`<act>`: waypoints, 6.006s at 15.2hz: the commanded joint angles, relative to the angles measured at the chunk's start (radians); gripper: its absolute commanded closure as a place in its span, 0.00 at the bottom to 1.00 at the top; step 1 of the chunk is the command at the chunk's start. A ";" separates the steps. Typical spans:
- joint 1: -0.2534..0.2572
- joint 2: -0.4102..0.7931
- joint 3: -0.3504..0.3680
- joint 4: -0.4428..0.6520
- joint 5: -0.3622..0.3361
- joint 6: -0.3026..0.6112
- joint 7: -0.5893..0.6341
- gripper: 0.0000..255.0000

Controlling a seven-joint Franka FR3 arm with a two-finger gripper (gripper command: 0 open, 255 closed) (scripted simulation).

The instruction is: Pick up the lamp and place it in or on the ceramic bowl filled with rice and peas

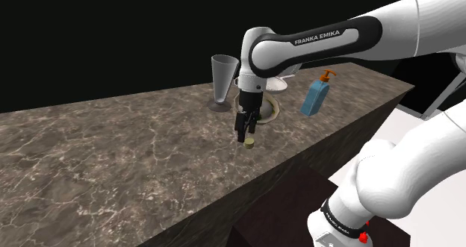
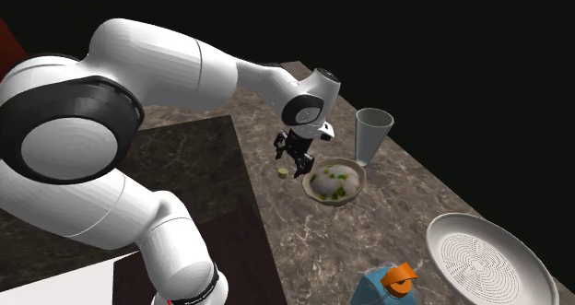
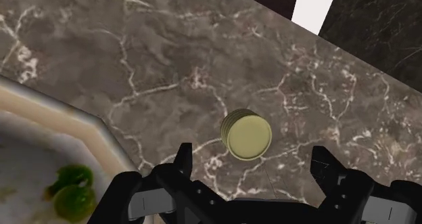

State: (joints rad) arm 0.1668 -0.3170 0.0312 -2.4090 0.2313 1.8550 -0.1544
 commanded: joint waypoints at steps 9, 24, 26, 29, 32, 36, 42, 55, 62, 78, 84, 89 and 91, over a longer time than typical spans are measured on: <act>-0.002 0.003 0.000 -0.009 0.000 0.011 -0.002 1.00; -0.004 -0.028 -0.004 0.058 -0.008 -0.087 0.016 1.00; -0.005 -0.036 -0.005 0.079 -0.009 -0.114 0.021 1.00; -0.005 -0.044 -0.007 0.111 -0.012 -0.155 0.029 1.00; -0.006 -0.051 -0.008 0.146 -0.013 -0.195 0.036 1.00; -0.006 -0.057 -0.010 0.194 -0.015 -0.249 0.046 1.00; -0.006 -0.059 -0.013 0.272 -0.017 -0.327 0.060 1.00; -0.048 0.041 -0.090 0.454 -0.065 -0.429 -0.033 1.00; -0.106 0.206 -0.181 0.615 -0.106 -0.448 -0.184 1.00; -0.123 0.252 -0.202 0.522 -0.113 -0.317 -0.238 1.00; -0.123 0.252 -0.202 0.523 -0.113 -0.317 -0.238 0.00; -0.125 0.262 -0.204 0.567 -0.112 -0.351 -0.239 0.00; -0.129 0.288 -0.209 0.661 -0.110 -0.420 -0.241 0.00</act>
State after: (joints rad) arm 0.0412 -0.0452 -0.1741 -1.7954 0.1206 1.4679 -0.3911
